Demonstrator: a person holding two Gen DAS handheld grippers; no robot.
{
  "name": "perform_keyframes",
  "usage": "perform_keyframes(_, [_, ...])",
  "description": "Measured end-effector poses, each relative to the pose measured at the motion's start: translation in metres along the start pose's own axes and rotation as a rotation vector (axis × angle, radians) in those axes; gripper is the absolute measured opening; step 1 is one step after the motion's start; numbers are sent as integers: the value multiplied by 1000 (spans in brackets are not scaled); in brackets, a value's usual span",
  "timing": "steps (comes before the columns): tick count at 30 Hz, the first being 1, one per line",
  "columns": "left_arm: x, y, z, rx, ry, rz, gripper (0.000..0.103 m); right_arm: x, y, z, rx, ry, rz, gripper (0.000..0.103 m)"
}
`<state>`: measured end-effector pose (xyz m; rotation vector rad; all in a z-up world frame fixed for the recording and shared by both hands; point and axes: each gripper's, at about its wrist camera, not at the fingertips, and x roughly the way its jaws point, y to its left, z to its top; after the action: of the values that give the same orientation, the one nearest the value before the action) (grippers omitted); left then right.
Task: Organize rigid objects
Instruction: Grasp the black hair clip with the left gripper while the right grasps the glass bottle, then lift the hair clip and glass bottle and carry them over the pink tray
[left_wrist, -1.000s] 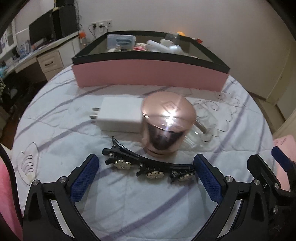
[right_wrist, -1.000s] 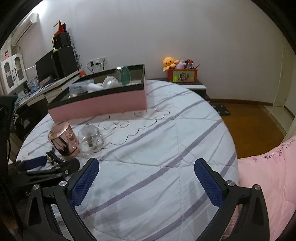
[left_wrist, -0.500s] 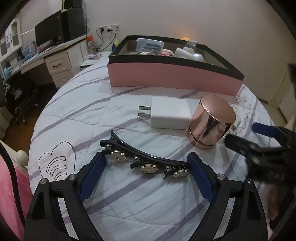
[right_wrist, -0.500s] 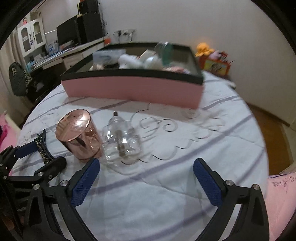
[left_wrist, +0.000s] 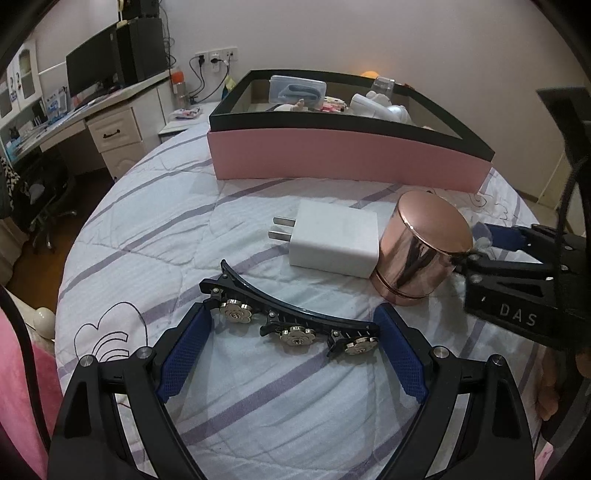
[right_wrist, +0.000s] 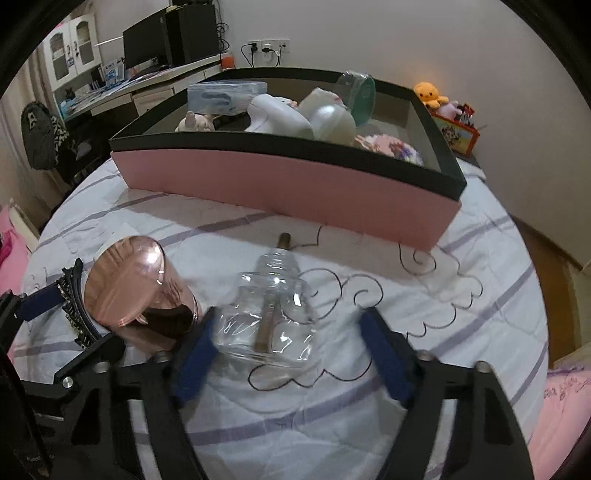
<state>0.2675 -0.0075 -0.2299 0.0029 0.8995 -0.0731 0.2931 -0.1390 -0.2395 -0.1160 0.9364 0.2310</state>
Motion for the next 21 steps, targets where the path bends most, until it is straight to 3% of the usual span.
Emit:
perform_keyframes(2, [0,-1,0,2,-5,-3,91,-3,2,-2,-7,-13,5,51])
perform_keyframes(8, [-22,-3,-1,-10,-95,-28,91,-26,-1,-18,58,-84,5,51])
perform_keyframes(11, [-49,-6,0,-22,-173,-44,91,-57,4,-32,85,-181,-7,51])
perform_keyframes(21, [-154,-22,2,14,-461,35,91,-175,28,-60,103,-497,-41,51])
